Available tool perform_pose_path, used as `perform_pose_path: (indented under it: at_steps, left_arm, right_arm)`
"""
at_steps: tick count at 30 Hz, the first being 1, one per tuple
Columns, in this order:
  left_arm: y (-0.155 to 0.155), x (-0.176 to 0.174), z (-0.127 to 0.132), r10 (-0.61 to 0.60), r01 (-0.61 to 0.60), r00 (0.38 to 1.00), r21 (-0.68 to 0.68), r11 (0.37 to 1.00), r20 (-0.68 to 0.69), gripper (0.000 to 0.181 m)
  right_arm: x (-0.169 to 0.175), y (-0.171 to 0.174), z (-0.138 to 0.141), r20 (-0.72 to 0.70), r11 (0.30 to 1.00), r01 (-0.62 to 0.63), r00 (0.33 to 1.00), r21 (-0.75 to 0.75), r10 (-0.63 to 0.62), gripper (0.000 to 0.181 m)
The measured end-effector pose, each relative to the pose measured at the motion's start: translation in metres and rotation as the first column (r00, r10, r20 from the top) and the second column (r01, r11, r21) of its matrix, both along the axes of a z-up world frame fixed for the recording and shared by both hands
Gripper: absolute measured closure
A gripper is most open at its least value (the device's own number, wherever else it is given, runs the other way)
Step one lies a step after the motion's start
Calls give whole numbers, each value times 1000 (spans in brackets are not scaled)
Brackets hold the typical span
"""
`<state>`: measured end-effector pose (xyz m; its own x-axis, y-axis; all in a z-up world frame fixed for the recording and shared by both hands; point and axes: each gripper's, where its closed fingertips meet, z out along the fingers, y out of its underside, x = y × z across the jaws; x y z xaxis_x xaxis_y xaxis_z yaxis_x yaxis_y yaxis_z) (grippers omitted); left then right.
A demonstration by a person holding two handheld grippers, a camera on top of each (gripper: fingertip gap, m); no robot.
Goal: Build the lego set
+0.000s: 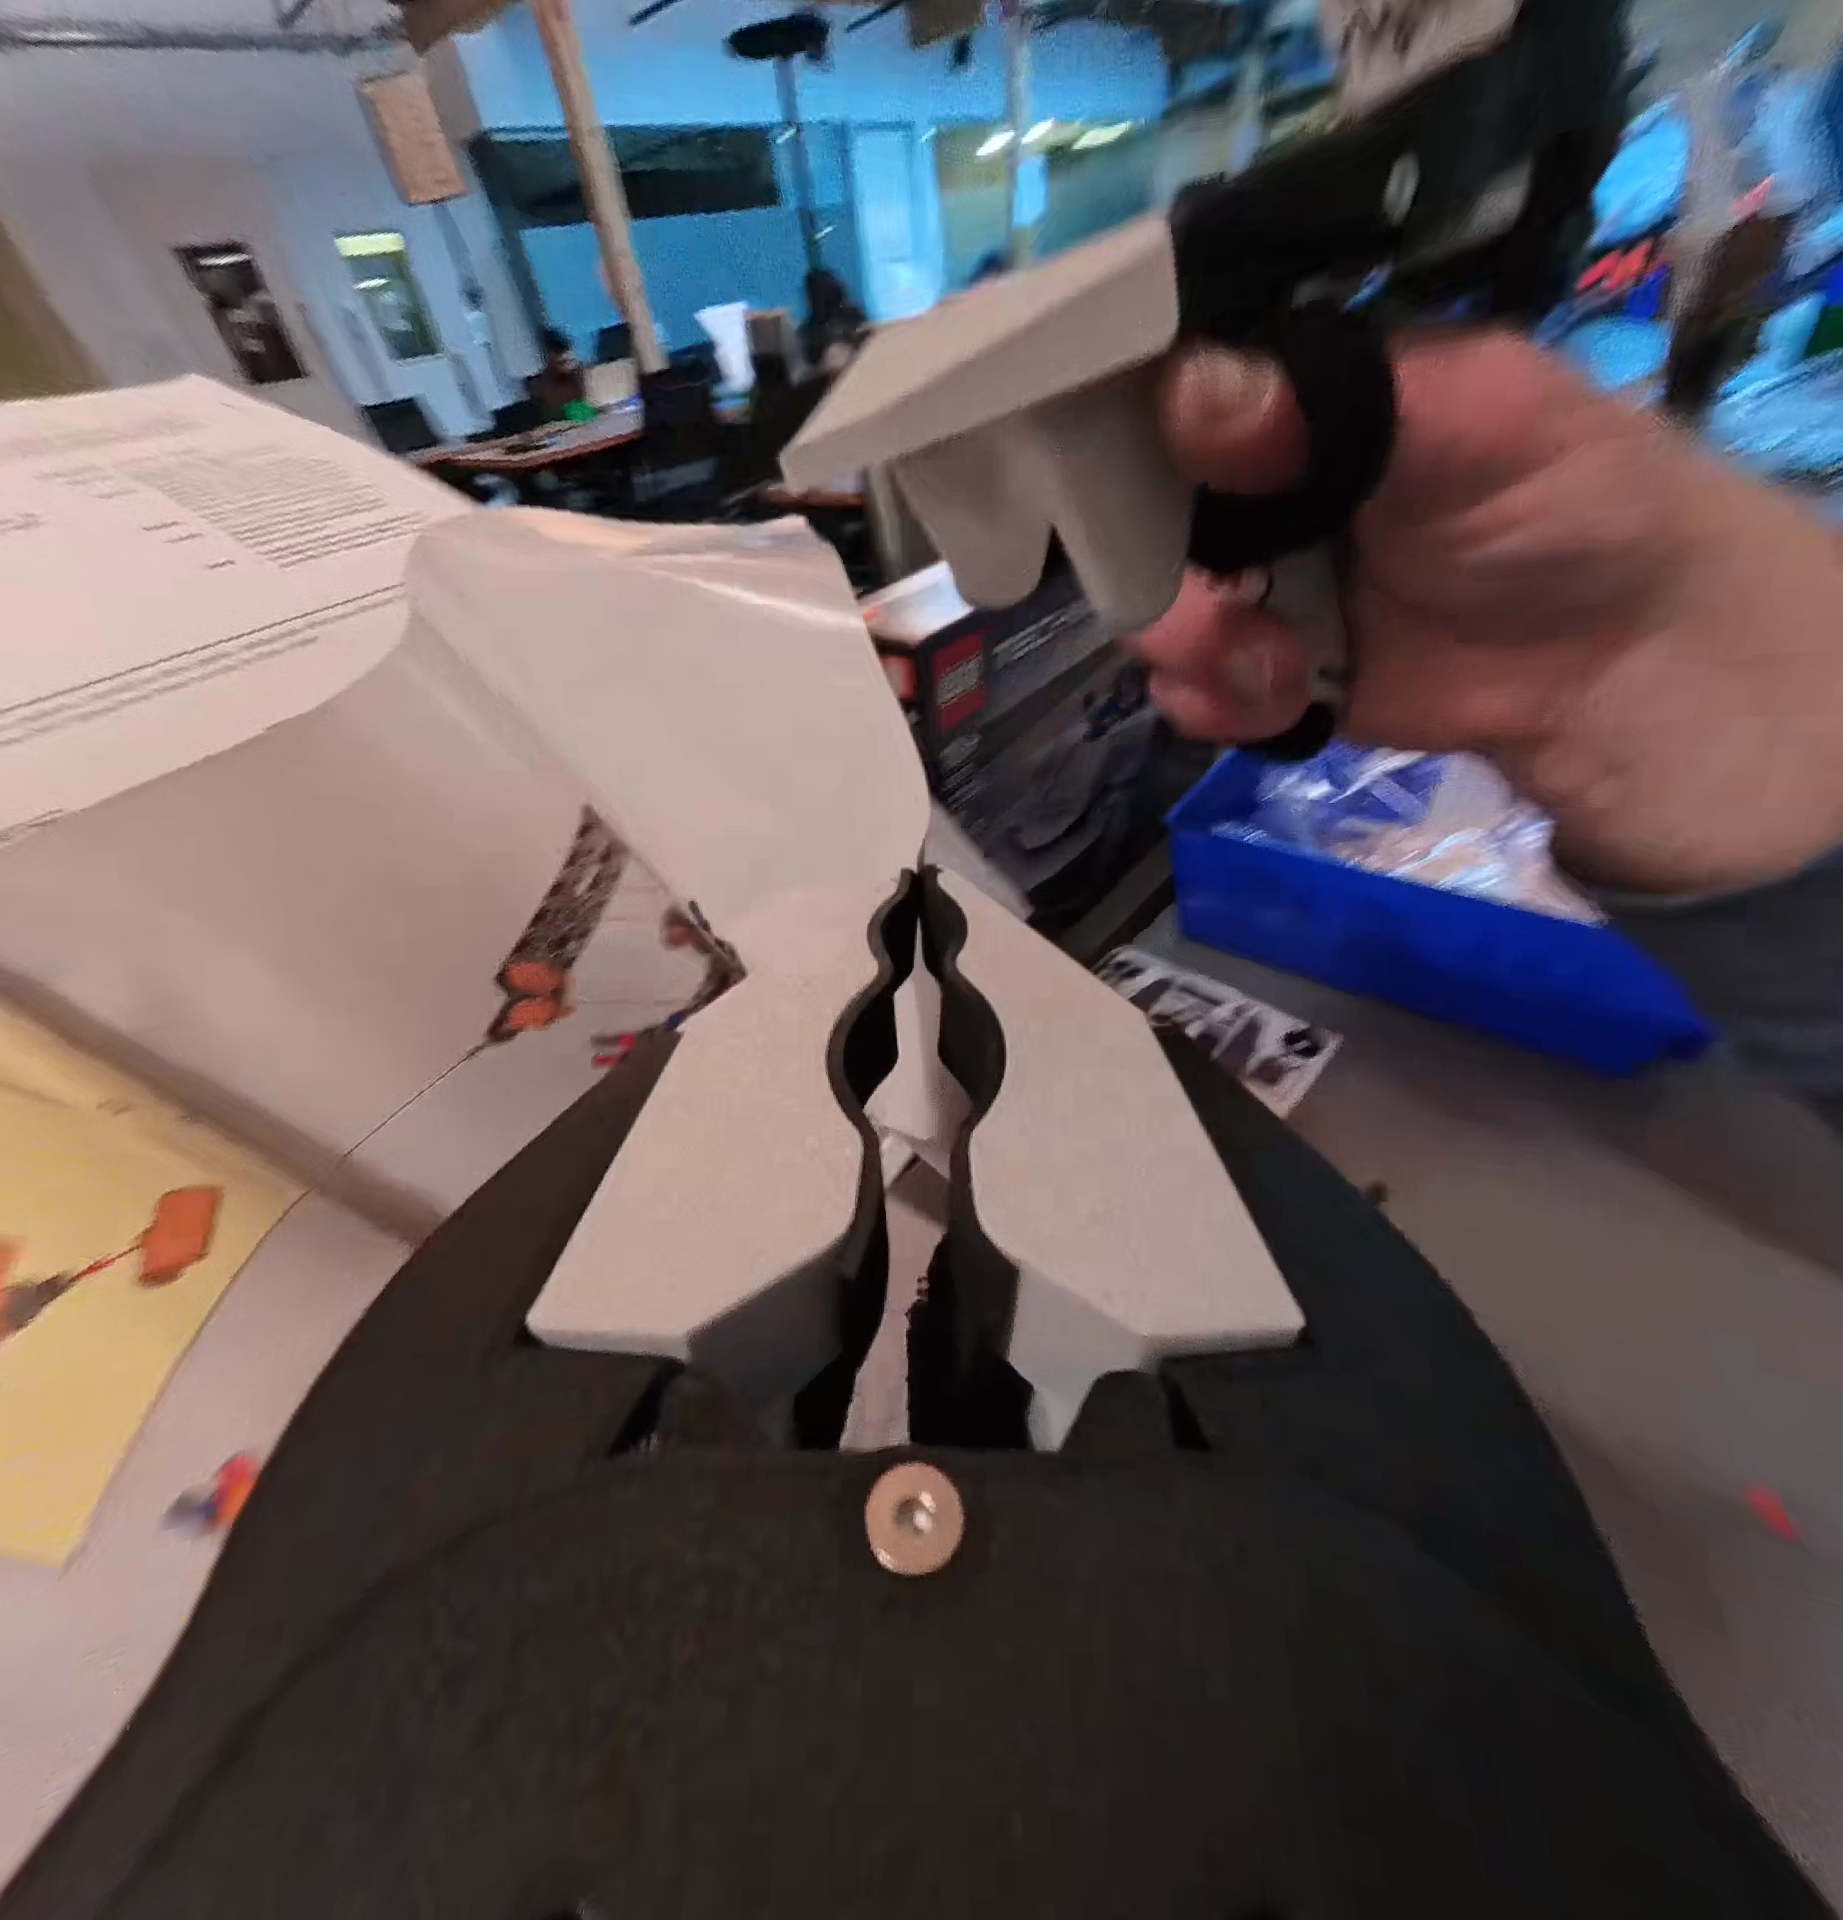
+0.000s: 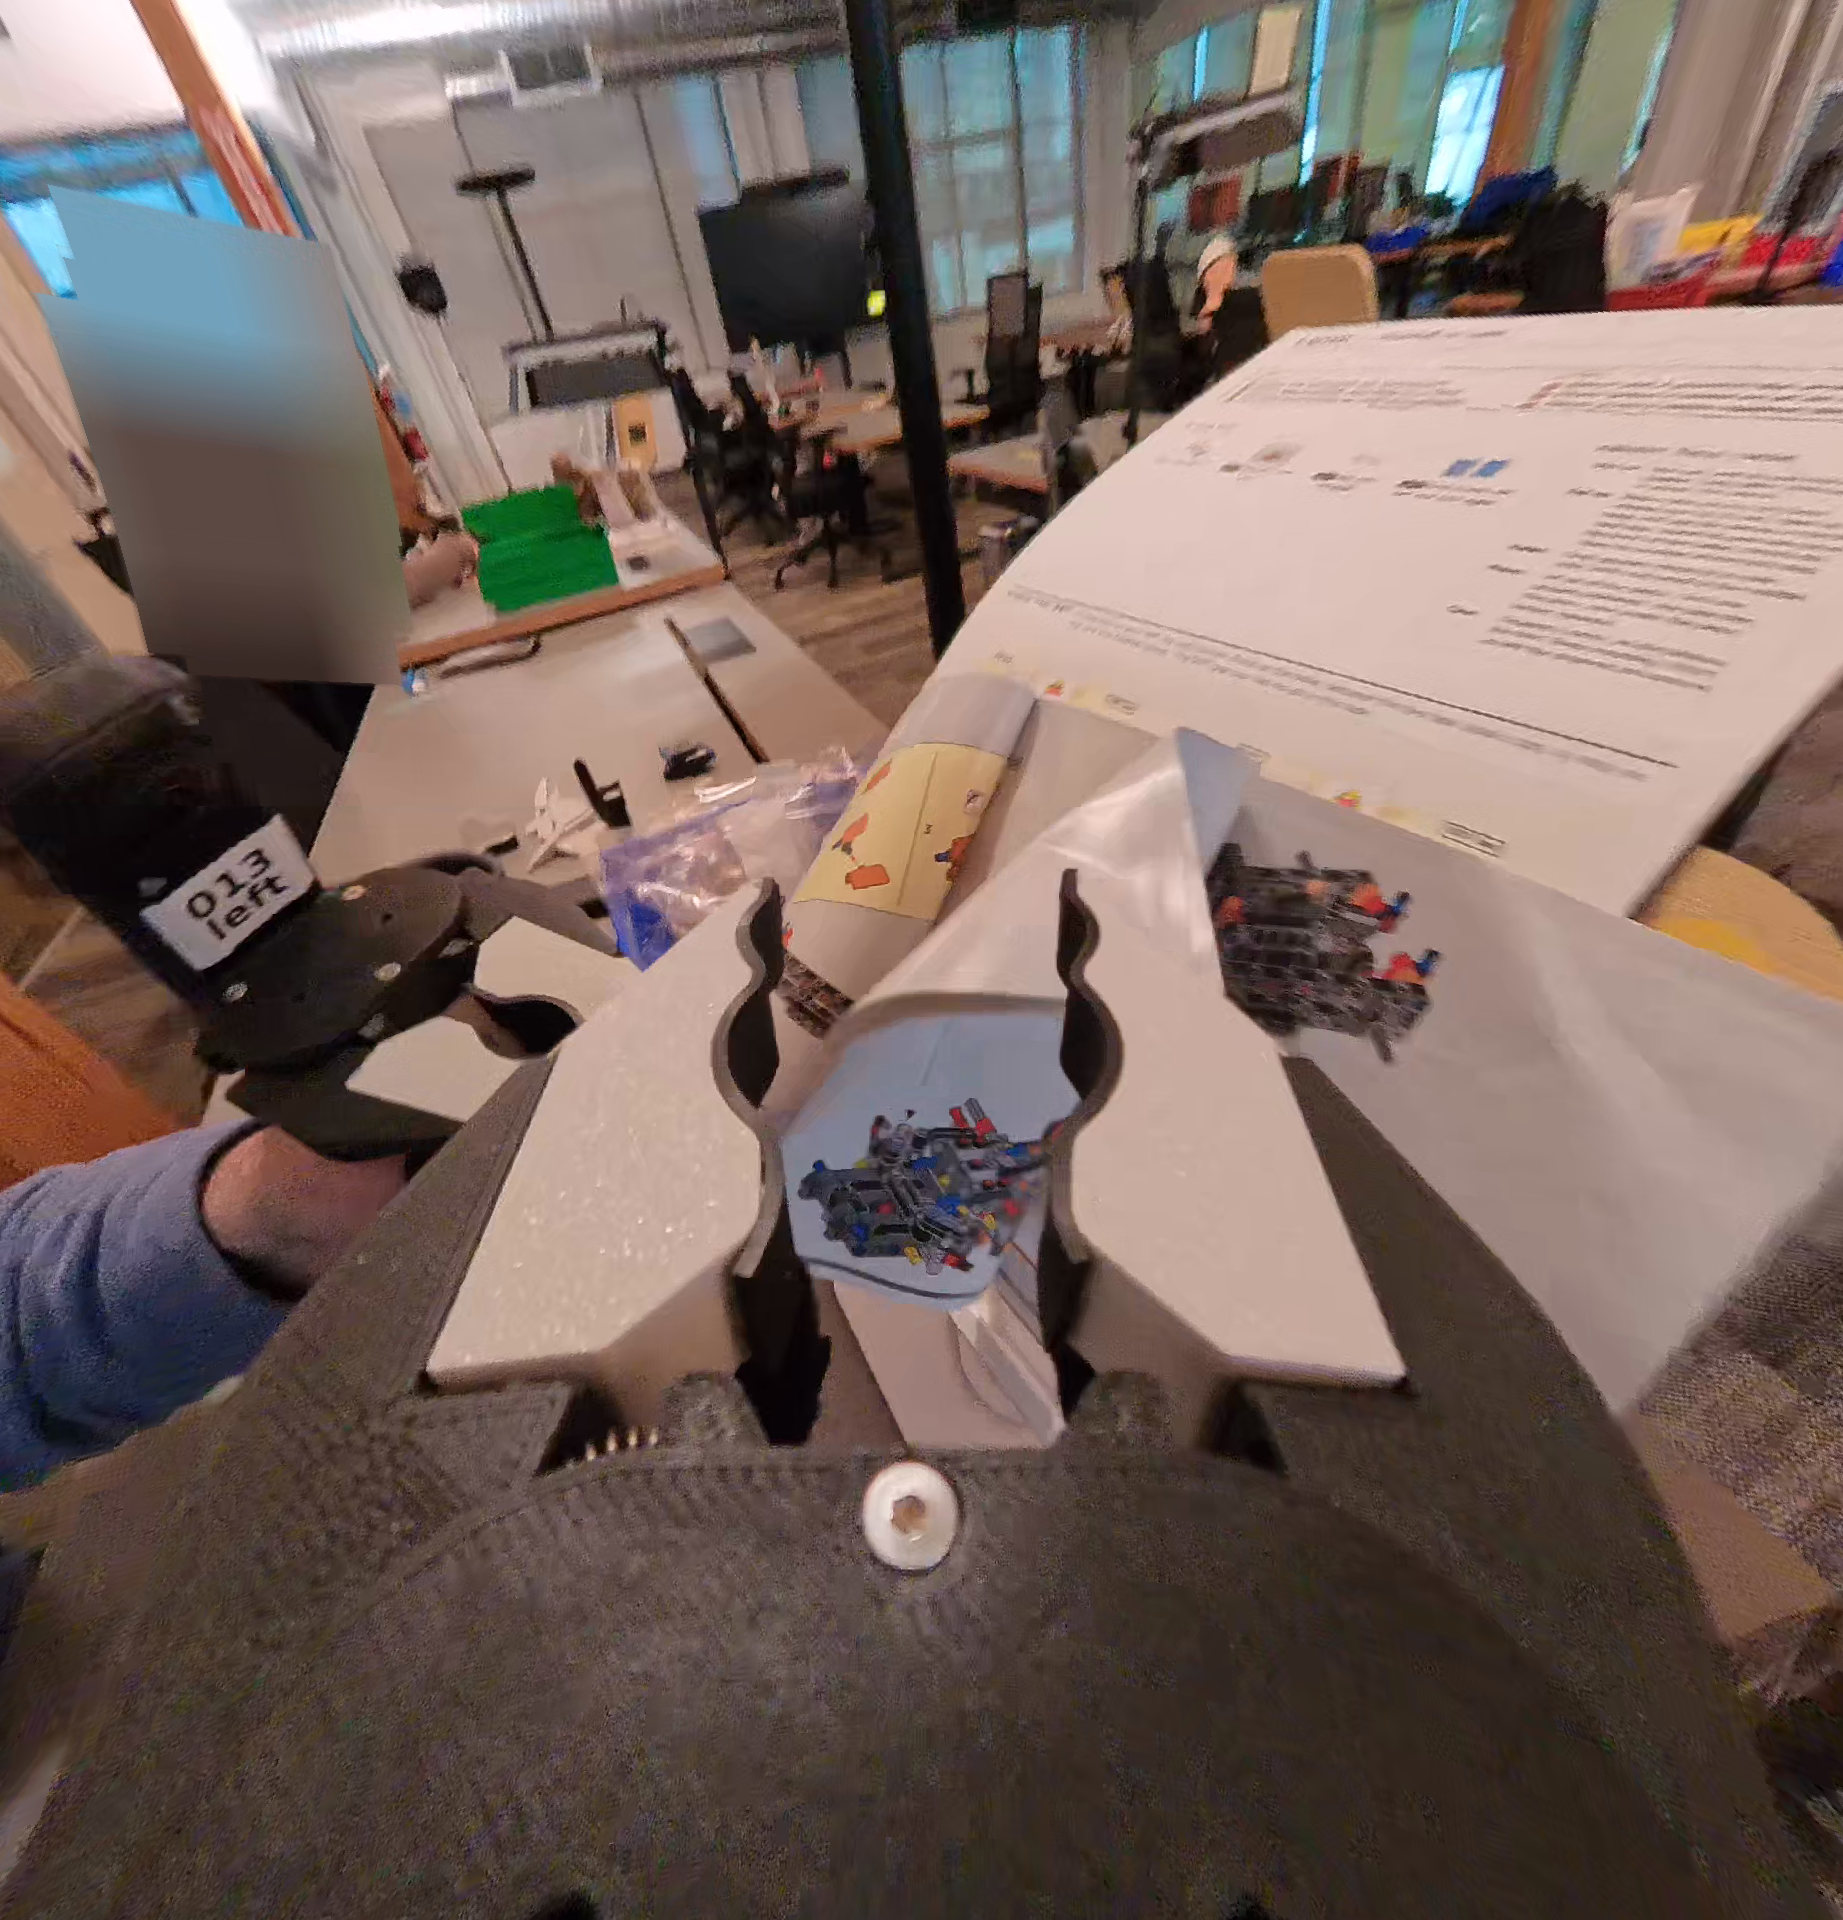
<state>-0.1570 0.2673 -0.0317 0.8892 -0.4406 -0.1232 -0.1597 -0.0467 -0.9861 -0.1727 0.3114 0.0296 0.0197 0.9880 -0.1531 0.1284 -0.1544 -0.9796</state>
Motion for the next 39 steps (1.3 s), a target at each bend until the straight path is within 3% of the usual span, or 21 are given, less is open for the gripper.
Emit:
perform_pose_path:
  at_steps: [4,7,12,17,31,39]
  left_arm:
    - [12,11,12,-114,118,979,-14,993,172,181]
    - [19,21,16,-186,196,947,-12,981,261,181]
    - [22,40,21,-289,303,887,18,953,359,181]
    - [25,49,19,-317,335,860,26,942,400,181]
    - [22,47,19,-325,337,848,47,940,419,181]
    - [16,41,24,-359,369,800,78,926,481,181]
  right_arm:
    - [41,22,5,-108,991,137,985,5,-136,123]
    - [65,26,-3,-142,986,161,976,-42,-165,121]
    - [63,9,-37,-130,985,15,991,-173,-38,125]
    - [54,-4,-49,-222,946,-152,971,-288,88,126]
    - [46,-12,-36,-386,896,-305,907,-324,169,164]
    - [43,-22,-30,-432,881,-370,874,-296,222,176]
